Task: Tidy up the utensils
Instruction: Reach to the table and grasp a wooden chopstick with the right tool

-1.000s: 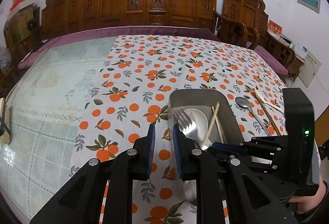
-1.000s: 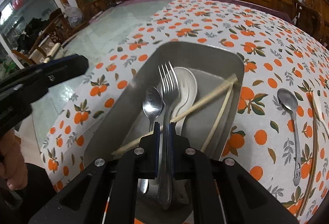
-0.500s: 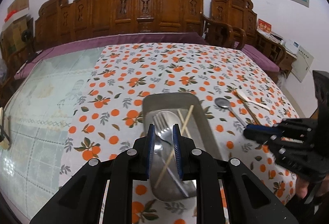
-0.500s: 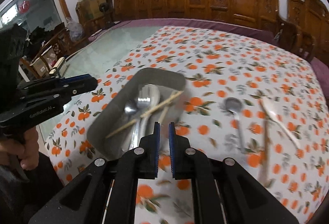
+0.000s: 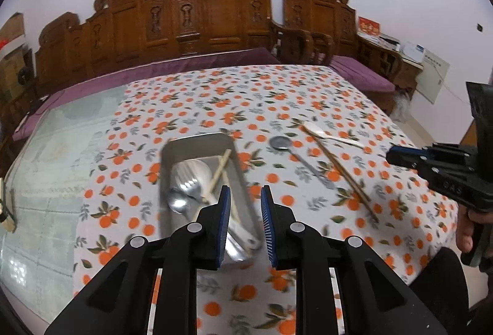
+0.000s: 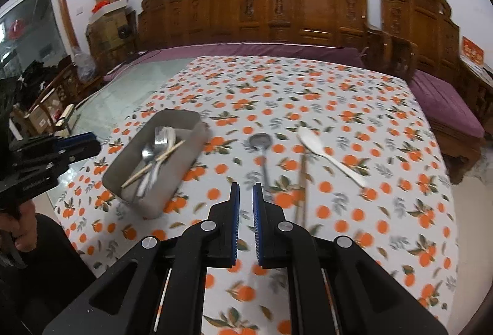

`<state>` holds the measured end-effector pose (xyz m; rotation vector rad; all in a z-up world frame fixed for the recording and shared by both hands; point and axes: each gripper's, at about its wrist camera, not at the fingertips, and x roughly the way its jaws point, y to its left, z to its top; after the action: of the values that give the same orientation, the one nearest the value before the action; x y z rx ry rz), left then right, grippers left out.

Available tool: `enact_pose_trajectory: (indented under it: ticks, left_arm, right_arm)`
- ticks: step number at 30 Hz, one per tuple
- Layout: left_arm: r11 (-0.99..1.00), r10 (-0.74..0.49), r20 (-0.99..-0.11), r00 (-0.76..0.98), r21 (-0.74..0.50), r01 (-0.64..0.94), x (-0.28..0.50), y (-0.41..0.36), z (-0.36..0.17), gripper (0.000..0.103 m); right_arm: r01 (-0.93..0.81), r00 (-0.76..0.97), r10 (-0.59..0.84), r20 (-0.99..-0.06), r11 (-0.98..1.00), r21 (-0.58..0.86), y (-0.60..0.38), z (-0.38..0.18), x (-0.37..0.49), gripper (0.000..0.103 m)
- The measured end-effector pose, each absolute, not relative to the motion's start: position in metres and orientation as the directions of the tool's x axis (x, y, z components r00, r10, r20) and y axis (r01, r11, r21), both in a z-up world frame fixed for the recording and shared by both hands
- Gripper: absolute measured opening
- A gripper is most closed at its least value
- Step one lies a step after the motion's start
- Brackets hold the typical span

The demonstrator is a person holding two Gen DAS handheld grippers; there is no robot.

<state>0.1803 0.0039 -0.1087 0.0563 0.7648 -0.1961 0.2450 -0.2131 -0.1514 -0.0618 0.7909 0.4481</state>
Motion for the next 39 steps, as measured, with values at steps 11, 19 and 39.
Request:
enact_pose_trajectory:
  ticks: [11,19,39]
  left_arm:
    - [0.964,-0.181,-0.713,0.678,0.007,0.265,0.188,-0.049,-0.118,0.029]
    - [0.964,-0.170,-0.763,0.623,0.002,0.266,0.225,-0.063,-0.149,0.030]
    - [0.971,-0.159,-0.815,0.557,-0.027,0.238,0.288,-0.088,-0.188,0.030]
  right_arm:
    - [-0.347,0.588,0.325,-0.741,0.929,0.131,-0.257,-0.196,0.277,0.014]
    - [-0.338,0.540,0.325,-0.776,0.928,0.154,-0.253,-0.240,0.320,0.023]
    - [-0.421,0.474,0.240,-0.847,0.907,0.021,-0.238,-0.271,0.354,0.006]
